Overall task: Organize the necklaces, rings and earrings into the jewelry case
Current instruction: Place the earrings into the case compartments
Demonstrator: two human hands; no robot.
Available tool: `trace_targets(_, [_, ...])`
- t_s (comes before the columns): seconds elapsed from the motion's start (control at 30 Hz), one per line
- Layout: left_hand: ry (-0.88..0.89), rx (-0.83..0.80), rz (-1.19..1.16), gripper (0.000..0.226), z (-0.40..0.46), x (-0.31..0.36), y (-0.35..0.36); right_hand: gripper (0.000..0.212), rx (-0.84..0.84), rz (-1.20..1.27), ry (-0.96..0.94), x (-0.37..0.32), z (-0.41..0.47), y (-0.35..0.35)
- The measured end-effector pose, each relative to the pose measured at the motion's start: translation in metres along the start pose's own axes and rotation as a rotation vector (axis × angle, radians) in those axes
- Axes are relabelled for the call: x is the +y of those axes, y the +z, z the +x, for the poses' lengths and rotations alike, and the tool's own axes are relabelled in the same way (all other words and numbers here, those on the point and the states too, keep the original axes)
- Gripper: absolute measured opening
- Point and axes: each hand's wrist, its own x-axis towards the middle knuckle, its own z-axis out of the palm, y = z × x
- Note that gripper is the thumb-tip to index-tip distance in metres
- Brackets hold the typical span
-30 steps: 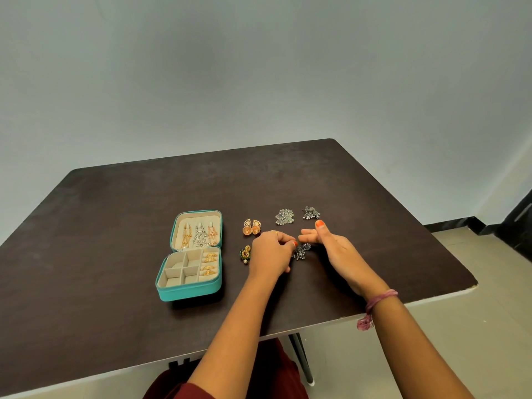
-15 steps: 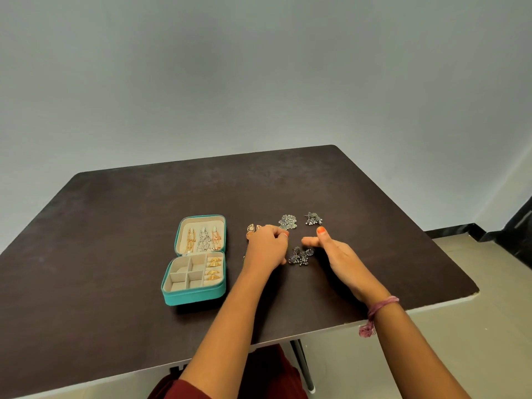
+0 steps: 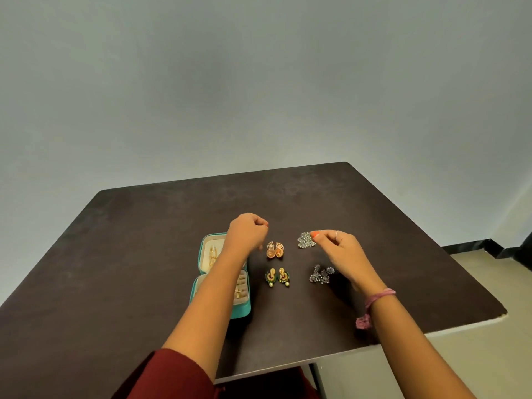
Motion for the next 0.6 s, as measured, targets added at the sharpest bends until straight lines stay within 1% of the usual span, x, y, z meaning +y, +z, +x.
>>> trace_targets(0.07, [-0.016, -0.02, 0.054, 0.024, 0.005, -0.003, -0.002, 0.01, -0.035, -0.058, -0.044, -0.007, 0.009, 0.007])
trace_targets(0.17, [-0.031, -0.069, 0.107, 0.023, 0.012, -0.006, 0.0, 0.012, -0.08, -0.229, -0.08, -0.014, 0.023, 0.019])
trace_targets(0.27, [-0.058, -0.142, 0.184, 0.023, 0.019, -0.007, 0.004, 0.016, -0.156, -0.42, -0.058, -0.015, 0.036, 0.033])
trace_targets(0.33, [-0.07, -0.209, 0.238, 0.025, 0.023, -0.008, 0.008, 0.017, -0.198, -0.496, -0.026, -0.014, 0.043, 0.039])
trace_targets(0.43, [-0.053, -0.271, 0.249, 0.027, 0.026, -0.008, 0.012, 0.018, -0.252, -0.557, 0.008, -0.017, 0.05, 0.046])
trace_targets(0.6, [-0.035, -0.28, 0.291, 0.023, 0.031, -0.009, 0.017, 0.018, -0.323, -0.604, 0.039, -0.023, 0.063, 0.051])
